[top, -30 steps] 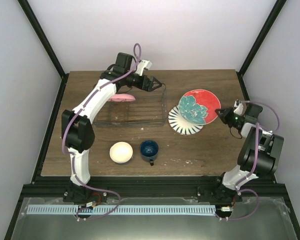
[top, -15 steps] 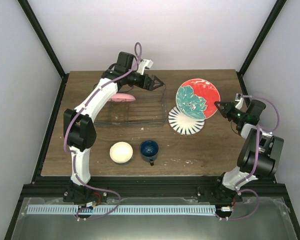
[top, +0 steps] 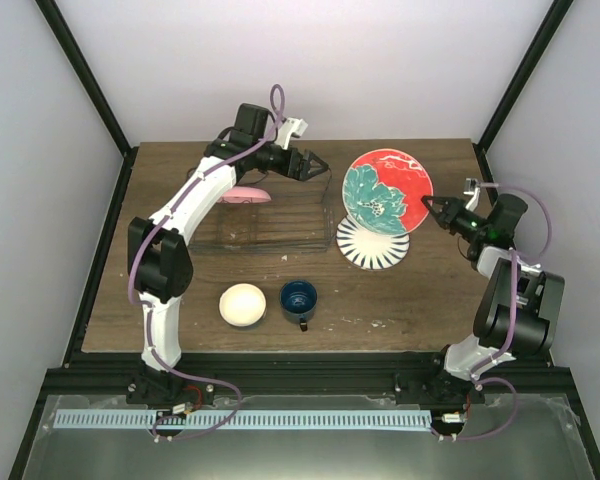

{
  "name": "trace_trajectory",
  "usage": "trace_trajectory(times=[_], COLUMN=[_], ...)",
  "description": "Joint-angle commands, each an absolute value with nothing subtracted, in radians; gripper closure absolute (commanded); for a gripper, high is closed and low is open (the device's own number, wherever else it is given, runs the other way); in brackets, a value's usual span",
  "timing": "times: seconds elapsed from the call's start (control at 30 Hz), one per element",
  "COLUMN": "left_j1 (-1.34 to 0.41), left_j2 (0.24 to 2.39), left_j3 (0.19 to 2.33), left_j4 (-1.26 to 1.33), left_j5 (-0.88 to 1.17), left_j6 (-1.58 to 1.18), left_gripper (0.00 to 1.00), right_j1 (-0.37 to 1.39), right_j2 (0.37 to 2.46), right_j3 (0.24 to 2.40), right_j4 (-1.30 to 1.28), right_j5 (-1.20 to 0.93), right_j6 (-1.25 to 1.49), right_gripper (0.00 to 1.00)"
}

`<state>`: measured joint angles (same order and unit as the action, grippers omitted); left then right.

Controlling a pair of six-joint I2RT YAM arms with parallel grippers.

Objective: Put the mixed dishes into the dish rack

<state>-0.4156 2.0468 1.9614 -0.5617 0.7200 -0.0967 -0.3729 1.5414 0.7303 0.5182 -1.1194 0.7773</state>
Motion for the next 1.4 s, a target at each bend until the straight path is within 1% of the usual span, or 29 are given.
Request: trace_trajectory(times=[0.0,0.9,1.03,1.27,1.37], left_j1=[-0.423,-0.488,-0.492,-0.497,-0.499], left_j2=[2.063,2.078,2.082,2.093,2.098], left_j3=[1.949,1.934,1.936,1.937,1.940], left_j4=[-0.533,-0.486,-0.485,-0.488,-0.489], left_j5=[0.730,0.800,0.798,0.805,0.814], left_j6=[-0.087,-0.120,-0.123,-0.119,-0.120], left_gripper=[0.00,0.01,0.06,0.08,0.17], right_j1=[-0.349,-0.231,-0.204,-0.148,-0.127], right_j2=[1.490,1.568,1.590,1.627,1.642], right_j3=[0.797,0.878,0.899,0.927,0.936], right_j4=[0.623,0.768,0.799,0.846,0.867], right_j5=[-1.186,-1.171,-1.172,-1.164,-1.156], right_j6=[0.817,0.913,0.937,0.971,0.988], right_gripper=[0.99,0.99,0.99,0.99,0.99])
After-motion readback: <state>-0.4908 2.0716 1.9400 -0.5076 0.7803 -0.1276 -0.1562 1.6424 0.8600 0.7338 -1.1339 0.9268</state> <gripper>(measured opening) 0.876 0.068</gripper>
